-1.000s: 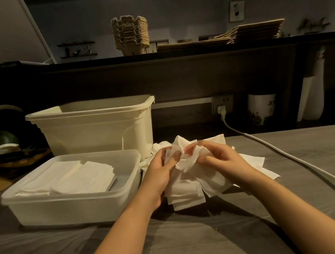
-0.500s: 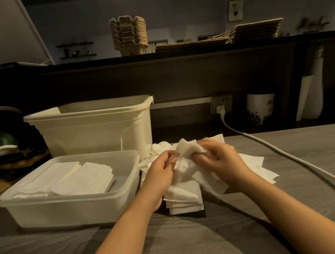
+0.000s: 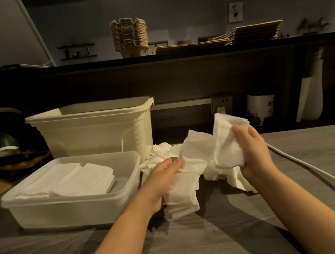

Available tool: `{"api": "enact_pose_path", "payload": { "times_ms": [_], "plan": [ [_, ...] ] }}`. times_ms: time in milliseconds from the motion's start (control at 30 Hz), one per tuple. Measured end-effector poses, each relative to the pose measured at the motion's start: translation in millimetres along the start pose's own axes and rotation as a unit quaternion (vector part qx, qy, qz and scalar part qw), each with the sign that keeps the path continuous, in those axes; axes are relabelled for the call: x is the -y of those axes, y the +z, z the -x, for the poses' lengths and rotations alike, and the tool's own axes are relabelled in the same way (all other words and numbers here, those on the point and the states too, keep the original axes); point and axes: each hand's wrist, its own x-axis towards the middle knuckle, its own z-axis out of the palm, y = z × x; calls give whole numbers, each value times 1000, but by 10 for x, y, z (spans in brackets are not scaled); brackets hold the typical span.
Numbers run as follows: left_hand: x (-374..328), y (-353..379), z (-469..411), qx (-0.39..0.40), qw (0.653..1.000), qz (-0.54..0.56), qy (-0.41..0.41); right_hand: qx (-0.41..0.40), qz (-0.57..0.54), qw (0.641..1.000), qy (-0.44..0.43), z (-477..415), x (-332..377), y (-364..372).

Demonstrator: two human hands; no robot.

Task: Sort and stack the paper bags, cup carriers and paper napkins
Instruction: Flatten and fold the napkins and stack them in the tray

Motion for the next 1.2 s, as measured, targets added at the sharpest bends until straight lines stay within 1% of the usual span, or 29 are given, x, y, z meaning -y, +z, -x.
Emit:
{"api": "enact_pose_path", "payload": {
  "times_ms": [67,133,167,200,267,333,367,433,533,633,700,800,867,1033,1133,1200],
  "plan": [
    [-6,-23,-1,-13,999,34,-15,-19,-94,992,79,-13,41,-29],
    [-2,-38,-7,-33,997,66,-31,-6,-180,971,156,10,76,-8],
    [3,-45,-18,-38,996,77,-35,10,-191,964,185,25,82,14],
    [10,-51,-33,-40,995,87,-37,27,-173,962,208,47,92,40],
    [6,-48,-29,-37,994,102,-33,82,-89,965,230,97,89,89],
    [-7,-34,-17,-34,995,94,-16,142,-12,959,244,154,63,123],
    [-11,-26,-16,-31,996,81,-5,154,9,955,252,164,45,125],
    [2,-7,-24,-23,999,38,19,150,13,950,272,169,38,125],
    [21,38,-17,-2,997,-43,61,120,-30,947,296,148,44,120],
    [38,60,-22,21,994,-70,86,106,-52,944,309,110,31,102],
    [40,65,-22,28,992,-77,98,120,-60,936,326,96,4,98],
    [32,76,-27,31,988,-93,119,150,-43,931,331,80,-71,97],
    [36,80,-29,34,987,-101,124,158,-53,929,329,67,-111,90],
    [71,70,-45,54,982,-120,137,149,-80,936,310,72,-127,91],
    [81,53,-43,87,980,-109,145,120,-97,957,245,52,-100,77],
    [80,49,-41,79,980,-107,149,96,-119,965,213,22,-80,61]
  ]
}}
